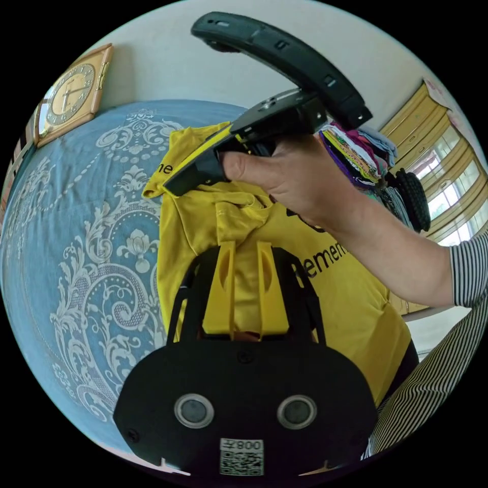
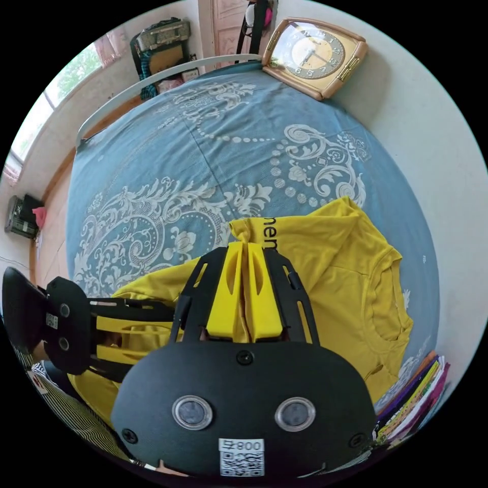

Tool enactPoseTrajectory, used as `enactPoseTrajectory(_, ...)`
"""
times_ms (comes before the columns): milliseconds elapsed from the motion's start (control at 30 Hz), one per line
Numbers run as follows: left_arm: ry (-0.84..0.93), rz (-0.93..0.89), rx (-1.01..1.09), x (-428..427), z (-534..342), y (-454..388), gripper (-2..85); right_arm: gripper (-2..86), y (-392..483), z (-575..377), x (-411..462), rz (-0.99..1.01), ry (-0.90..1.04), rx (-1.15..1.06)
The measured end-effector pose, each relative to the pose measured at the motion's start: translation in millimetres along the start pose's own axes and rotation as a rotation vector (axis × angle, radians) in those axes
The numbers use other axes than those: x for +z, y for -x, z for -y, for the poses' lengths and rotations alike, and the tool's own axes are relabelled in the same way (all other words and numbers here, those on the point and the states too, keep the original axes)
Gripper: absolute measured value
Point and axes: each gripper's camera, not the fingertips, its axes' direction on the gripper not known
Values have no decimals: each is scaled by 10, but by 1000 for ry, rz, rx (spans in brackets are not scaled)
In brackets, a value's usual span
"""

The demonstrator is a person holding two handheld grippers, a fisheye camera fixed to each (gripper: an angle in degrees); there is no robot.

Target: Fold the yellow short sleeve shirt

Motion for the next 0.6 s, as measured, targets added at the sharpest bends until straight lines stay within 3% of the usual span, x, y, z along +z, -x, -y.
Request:
enactPoseTrajectory(133, -7, 47, -27, -77, 41, -85, 17, 7, -229, 165, -113, 90, -18, 11)
enactPoseTrajectory(267, -161, 89, -65, -609, -23, -109, 9, 12, -873, 190, -755, 367, -265, 95)
enactPoseTrajectory(433, -270, 44, -27, -946, -56, -307, 13, 13, -1766, -348, -1316, 538, -511, 210)
enactPoseTrajectory(600, -229, -10, -9, -653, -88, -480, 56, 13, -2637, -1286, -797, 546, -443, 488)
